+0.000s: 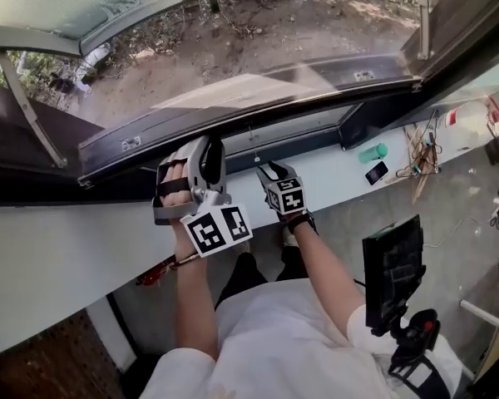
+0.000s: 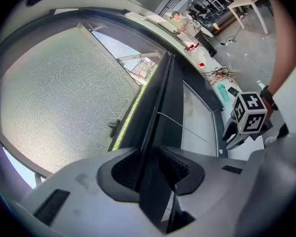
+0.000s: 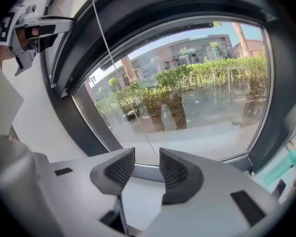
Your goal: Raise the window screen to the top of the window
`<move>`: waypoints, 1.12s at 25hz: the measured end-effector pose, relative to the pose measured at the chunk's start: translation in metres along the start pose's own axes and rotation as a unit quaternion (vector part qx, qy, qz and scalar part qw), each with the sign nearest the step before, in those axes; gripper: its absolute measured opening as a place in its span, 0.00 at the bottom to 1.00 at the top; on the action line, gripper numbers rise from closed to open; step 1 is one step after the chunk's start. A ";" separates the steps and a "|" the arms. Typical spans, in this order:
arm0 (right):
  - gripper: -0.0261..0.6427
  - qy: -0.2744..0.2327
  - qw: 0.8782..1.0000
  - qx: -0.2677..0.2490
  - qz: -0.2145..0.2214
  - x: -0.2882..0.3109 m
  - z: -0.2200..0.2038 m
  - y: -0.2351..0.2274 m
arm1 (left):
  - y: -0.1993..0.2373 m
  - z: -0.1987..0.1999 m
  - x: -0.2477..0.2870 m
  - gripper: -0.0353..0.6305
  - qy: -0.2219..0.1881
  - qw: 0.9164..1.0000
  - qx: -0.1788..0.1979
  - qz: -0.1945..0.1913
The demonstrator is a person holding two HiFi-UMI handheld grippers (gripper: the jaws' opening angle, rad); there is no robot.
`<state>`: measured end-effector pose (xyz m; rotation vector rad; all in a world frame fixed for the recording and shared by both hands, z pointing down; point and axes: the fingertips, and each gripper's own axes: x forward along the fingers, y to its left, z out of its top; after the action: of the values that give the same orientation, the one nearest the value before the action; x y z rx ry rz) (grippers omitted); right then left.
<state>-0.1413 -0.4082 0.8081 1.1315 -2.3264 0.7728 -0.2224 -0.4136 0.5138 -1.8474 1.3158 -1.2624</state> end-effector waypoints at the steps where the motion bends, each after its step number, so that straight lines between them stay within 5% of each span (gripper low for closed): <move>1: 0.27 0.003 1.000 0.007 0.001 0.009 -0.005 -0.005 | 0.000 0.000 0.001 0.19 0.000 1.000 0.000 0.003; 16: 0.26 0.030 0.996 -0.068 0.046 0.062 -0.005 -0.003 | -0.003 -0.003 0.003 0.20 0.022 0.999 -0.011 0.021; 21: 0.05 0.043 0.994 -0.090 0.037 0.063 -0.005 -0.001 | -0.003 -0.003 0.003 0.20 0.023 0.999 -0.020 0.024; 28: 0.04 0.061 0.995 -0.069 0.046 0.022 -0.040 0.013 | -0.005 -0.001 0.003 0.19 0.016 0.999 -0.022 0.017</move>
<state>-0.1587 -0.3886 0.8476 0.8987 -2.3021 0.6809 -0.2210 -0.4147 0.5197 -1.8330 1.3975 -1.2595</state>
